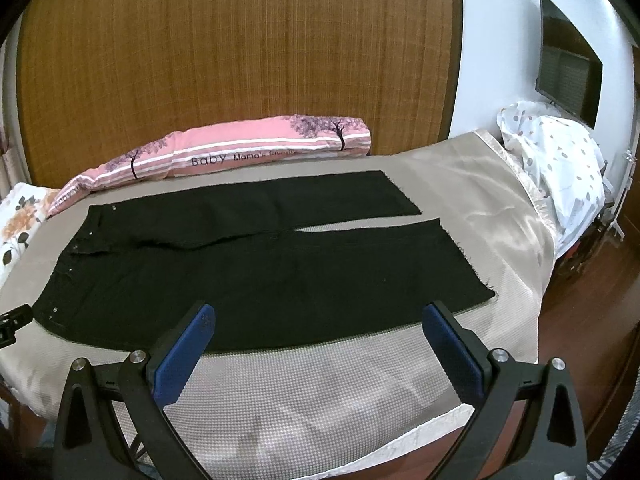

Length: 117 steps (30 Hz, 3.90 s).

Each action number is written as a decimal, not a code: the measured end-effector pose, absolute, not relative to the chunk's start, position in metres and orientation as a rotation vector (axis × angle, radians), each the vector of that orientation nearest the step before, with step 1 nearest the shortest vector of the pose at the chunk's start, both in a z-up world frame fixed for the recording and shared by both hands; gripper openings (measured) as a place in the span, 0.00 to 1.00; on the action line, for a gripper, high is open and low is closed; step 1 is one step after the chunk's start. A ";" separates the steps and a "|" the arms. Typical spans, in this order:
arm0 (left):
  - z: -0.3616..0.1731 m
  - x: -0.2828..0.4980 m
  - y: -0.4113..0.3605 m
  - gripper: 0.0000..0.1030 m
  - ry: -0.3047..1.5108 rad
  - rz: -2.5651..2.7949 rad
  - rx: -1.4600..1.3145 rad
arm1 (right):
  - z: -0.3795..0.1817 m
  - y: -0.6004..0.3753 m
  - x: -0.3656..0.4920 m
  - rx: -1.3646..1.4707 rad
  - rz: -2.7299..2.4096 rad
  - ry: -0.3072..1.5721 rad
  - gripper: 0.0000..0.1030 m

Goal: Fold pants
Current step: 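Grasp the trouser waistband with the left gripper while the right gripper grasps it too, then lift the waistband with both grippers and carry it over toward the leg hems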

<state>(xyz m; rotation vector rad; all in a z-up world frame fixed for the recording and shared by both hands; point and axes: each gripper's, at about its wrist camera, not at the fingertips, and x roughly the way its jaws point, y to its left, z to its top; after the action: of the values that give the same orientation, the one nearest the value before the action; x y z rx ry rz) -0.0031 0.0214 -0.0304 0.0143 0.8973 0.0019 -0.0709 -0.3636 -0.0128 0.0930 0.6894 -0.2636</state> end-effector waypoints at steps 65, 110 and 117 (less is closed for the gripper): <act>-0.160 0.455 0.161 0.17 1.157 -0.340 -0.650 | -0.101 -0.289 0.297 0.110 0.118 0.969 1.00; -0.053 0.369 0.156 0.08 0.851 -0.410 -0.585 | -0.095 -0.328 0.409 -0.275 0.728 1.167 0.09; -0.027 0.324 0.161 0.08 0.844 -0.466 -0.541 | -0.039 -0.325 0.334 -0.344 0.541 1.059 0.08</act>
<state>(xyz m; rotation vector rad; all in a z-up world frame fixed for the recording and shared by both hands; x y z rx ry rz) 0.3239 0.1608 -0.0269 -0.5410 0.8441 -0.4664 0.3343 -0.3251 -0.0387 -0.3436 1.0592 0.5405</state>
